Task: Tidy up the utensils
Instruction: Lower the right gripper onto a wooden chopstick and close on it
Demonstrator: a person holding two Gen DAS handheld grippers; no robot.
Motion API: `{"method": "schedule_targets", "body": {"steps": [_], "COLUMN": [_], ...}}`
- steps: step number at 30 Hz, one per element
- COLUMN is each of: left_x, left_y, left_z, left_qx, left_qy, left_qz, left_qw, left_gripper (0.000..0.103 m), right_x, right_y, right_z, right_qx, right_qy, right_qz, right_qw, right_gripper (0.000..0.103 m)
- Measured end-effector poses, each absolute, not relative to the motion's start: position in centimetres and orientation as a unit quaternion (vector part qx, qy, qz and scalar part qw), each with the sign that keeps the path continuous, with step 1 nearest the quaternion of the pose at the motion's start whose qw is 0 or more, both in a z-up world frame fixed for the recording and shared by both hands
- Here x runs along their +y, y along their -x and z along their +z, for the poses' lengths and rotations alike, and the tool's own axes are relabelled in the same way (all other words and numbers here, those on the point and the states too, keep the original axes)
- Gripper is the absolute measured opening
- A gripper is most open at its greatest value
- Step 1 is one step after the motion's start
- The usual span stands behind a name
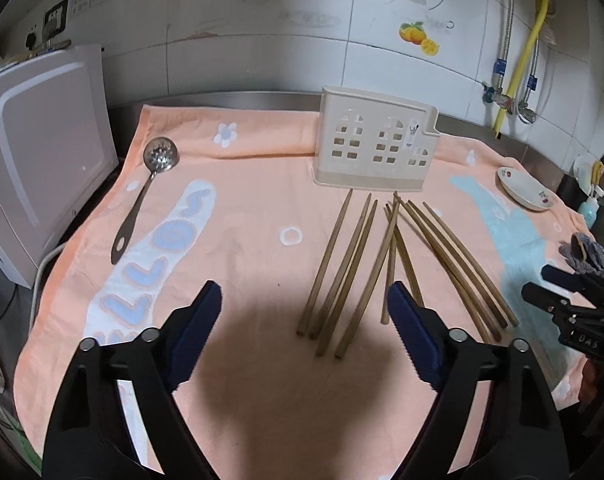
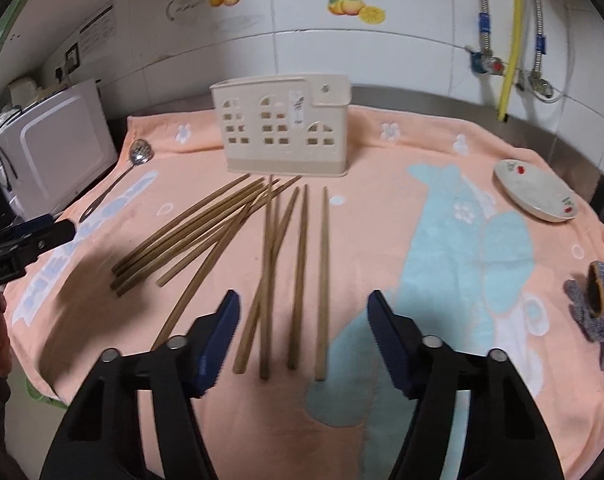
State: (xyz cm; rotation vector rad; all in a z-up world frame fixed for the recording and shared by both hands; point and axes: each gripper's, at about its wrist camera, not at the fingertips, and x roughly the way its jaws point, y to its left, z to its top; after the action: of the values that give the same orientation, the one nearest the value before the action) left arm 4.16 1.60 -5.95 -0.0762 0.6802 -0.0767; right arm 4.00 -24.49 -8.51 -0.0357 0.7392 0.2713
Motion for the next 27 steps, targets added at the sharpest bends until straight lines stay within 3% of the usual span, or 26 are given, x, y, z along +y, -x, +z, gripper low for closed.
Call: {"method": "schedule_targets", "body": {"steps": [6, 16, 27], "left_x": [1.5, 1.2, 0.2], "left_y": [-4.3, -4.4, -5.0], "left_z": [-6.7, -7.3, -7.9], "left_qx": [0.340, 0.345, 0.352], "left_qy": [0.031, 0.022, 0.014], "left_qz": [-0.048, -0.067, -0.095], "left_qw": [0.939, 0.936, 0.931], "left_gripper": [0.072, 0.071, 0.071], "right_x": [-23.5, -22.6, -22.8], "right_y": [-4.5, -5.6, -6.4], "right_z": [-9.7, -11.6, -12.6], "right_qx": [0.376, 0.403, 0.418], "right_qy": [0.006, 0.001, -0.004], "right_qz": [0.168, 0.185, 0.178], "right_qw": [0.911, 0.896, 0.891], "right_gripper": [0.038, 0.016, 0.009]}}
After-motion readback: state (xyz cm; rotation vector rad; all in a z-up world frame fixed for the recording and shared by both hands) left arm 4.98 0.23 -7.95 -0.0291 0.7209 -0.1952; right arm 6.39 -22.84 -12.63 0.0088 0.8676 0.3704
